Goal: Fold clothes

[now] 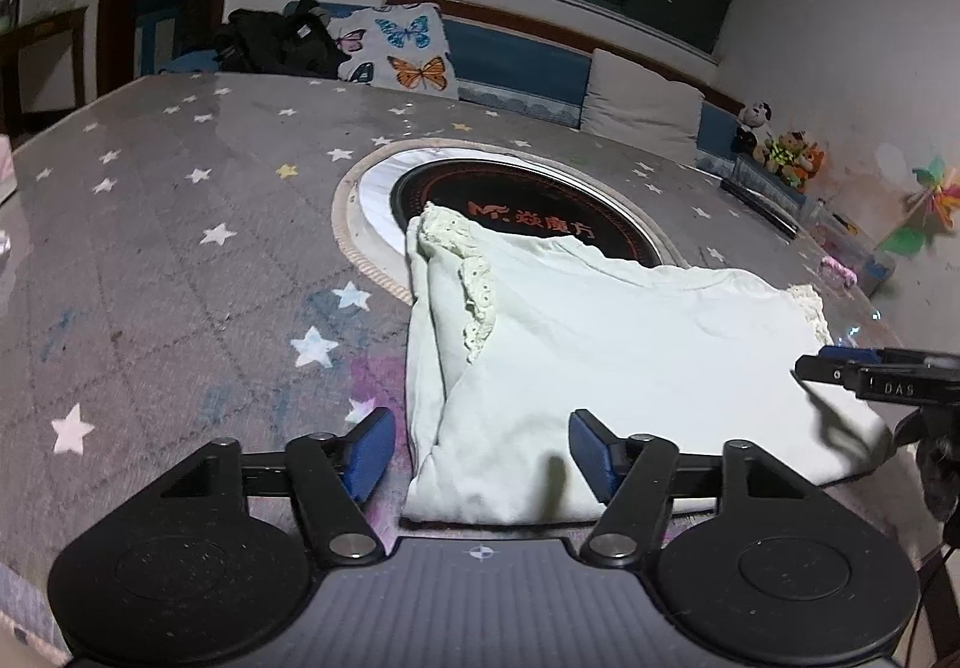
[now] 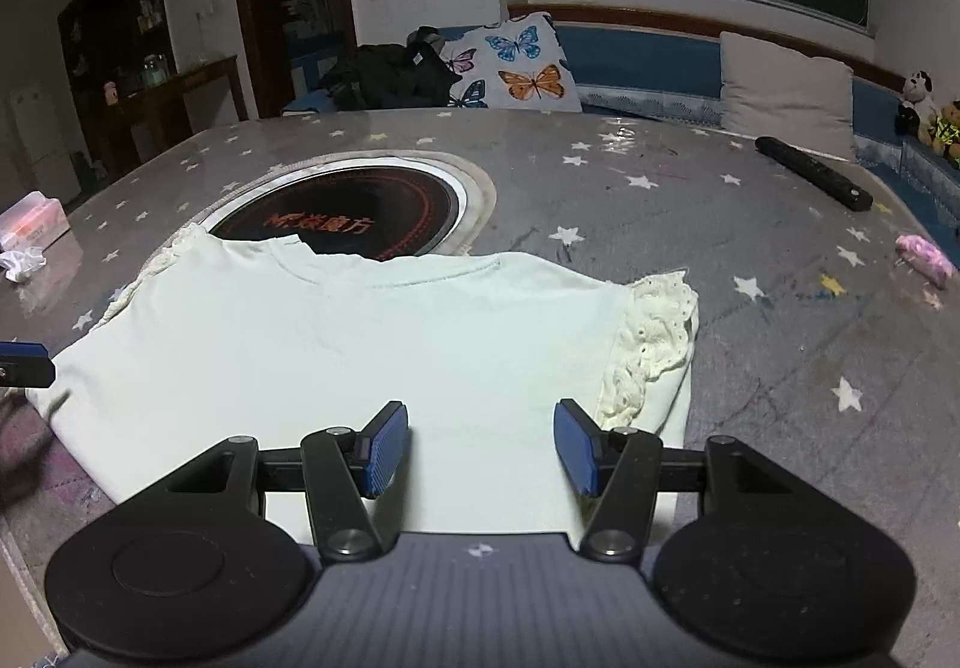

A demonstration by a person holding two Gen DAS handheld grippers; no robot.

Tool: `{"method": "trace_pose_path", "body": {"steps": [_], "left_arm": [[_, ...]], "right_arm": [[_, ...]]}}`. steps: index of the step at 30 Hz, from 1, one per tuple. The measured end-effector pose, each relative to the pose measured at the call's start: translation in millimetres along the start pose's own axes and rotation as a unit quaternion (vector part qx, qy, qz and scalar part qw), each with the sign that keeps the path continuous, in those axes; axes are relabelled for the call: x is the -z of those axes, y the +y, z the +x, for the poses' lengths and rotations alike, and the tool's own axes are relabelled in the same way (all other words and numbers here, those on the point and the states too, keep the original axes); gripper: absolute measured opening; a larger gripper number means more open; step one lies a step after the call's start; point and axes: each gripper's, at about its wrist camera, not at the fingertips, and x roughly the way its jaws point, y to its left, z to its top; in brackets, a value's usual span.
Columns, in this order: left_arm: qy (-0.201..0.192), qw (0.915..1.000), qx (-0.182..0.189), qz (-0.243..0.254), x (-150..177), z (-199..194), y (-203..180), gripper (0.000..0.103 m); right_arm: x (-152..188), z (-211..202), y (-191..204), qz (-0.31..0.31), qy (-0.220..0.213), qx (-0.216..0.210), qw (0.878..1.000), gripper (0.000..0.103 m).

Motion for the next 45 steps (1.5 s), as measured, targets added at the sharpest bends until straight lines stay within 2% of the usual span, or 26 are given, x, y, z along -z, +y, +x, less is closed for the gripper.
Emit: {"method": "trace_pose_path", "body": {"steps": [2,4,7,8,12,21,27,37,39,41,45], "left_arm": [[0.008,0.9998,0.003,-0.016,-0.1,1.6,3.2,0.057],[0.019,0.9994,0.008,-0.028,1.0,3.7,5.5,0.048],[0.023,0.9991,0.01,-0.035,2.6,5.0,6.6,0.03],[0.023,0.9988,0.015,-0.04,2.3,4.4,7.3,0.019],[0.009,0.9984,0.032,-0.046,-1.1,-1.9,4.8,0.011],[-0.032,0.997,0.069,-0.016,-18.1,-11.1,-25.5,0.009],[-0.04,0.9945,0.096,0.004,-24.3,-3.9,-47.4,0.009],[-0.035,0.992,0.12,0.016,-27.0,6.1,-60.8,0.009],[-0.033,0.9916,0.123,0.02,-26.6,6.6,-63.6,0.009],[-0.033,0.991,0.127,0.024,-26.8,7.1,-67.3,0.009],[-0.034,0.988,0.146,0.037,-27.4,5.6,-78.7,0.009]], "right_arm": [[-1.9,-1.8,1.4,0.002,-0.001,-0.002,1.0,0.055],[-5.2,-3.9,3.9,0.0,0.0,-0.004,1.0,0.055],[-11.4,-6.8,9.1,-0.005,0.0,-0.013,1.0,0.055],[-14.0,-7.8,11.4,-0.005,0.0,-0.018,1.0,0.055],[-29.9,-9.2,26.5,-0.009,0.005,-0.046,0.999,0.055],[-75.5,4.8,89.2,-0.053,0.029,-0.134,0.989,0.055],[-102.1,26.4,148.7,-0.118,0.068,-0.185,0.973,0.055],[-107.5,70.4,194.4,-0.184,0.114,-0.161,0.963,0.055],[-107.8,78.5,202.1,-0.196,0.122,-0.155,0.961,0.045],[-108.1,78.8,198.7,-0.191,0.119,-0.153,0.962,0.021],[-108.7,65.4,172.4,-0.147,0.096,-0.155,0.972,0.012]]}}
